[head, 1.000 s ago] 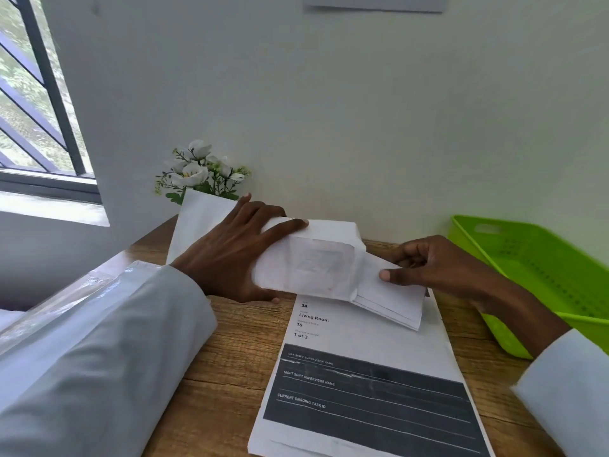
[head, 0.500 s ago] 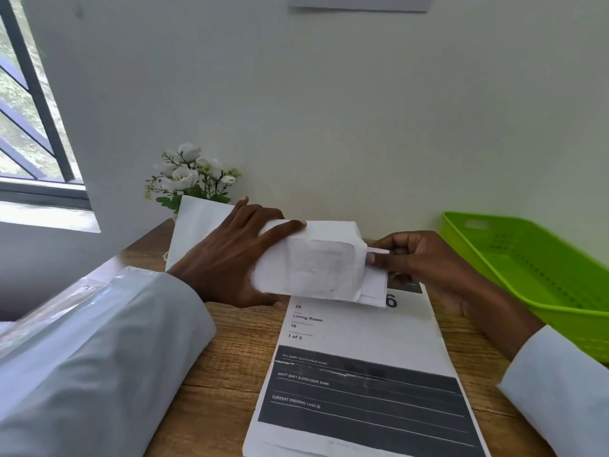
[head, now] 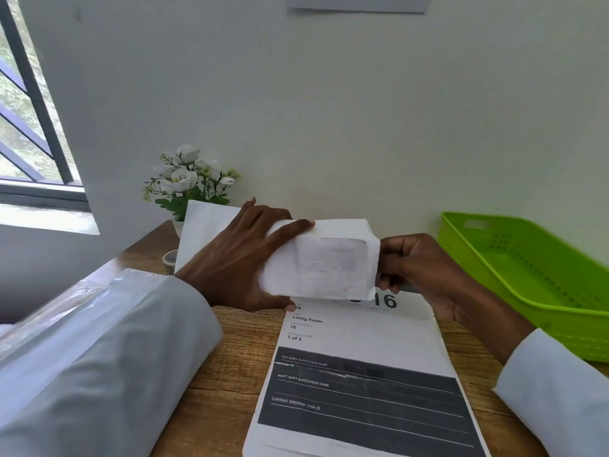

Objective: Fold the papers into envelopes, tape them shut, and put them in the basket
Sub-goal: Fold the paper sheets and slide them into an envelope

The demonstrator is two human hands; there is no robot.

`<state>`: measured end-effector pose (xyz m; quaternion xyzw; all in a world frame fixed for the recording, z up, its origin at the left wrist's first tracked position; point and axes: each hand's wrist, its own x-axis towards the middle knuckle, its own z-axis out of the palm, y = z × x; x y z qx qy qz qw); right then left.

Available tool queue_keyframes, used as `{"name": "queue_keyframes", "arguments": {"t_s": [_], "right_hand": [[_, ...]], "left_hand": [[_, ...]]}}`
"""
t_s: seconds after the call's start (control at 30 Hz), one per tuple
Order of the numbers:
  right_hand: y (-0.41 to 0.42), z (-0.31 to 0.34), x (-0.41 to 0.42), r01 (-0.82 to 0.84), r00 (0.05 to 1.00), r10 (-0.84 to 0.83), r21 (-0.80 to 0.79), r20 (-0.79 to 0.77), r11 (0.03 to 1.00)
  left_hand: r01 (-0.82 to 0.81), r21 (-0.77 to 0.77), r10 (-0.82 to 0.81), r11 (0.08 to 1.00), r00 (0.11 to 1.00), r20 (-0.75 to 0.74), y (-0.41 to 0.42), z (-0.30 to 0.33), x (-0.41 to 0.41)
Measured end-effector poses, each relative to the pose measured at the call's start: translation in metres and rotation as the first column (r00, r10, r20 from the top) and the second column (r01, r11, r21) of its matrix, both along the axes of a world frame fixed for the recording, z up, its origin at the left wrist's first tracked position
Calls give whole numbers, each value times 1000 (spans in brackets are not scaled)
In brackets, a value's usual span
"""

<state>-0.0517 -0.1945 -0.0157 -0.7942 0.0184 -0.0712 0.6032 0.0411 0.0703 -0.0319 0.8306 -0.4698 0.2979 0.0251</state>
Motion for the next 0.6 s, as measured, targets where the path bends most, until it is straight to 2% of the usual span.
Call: {"name": "queue_keyframes", "arguments": {"t_s": [0.2, 0.43, 0.6], "right_hand": [[0, -5, 2, 26, 1000, -25, -9, 9, 1000], [3, -10, 4, 68, 996, -72, 74, 54, 995], [-2, -6, 4, 116, 989, -129, 167, 71, 979]], "left_hand": [[-7, 0, 7, 1000, 1000, -22, -2, -2, -1], [-19, 25, 20, 1000, 998, -54, -6, -5, -1], [-35, -16, 34, 999, 996, -82, -6, -4, -2]]}}
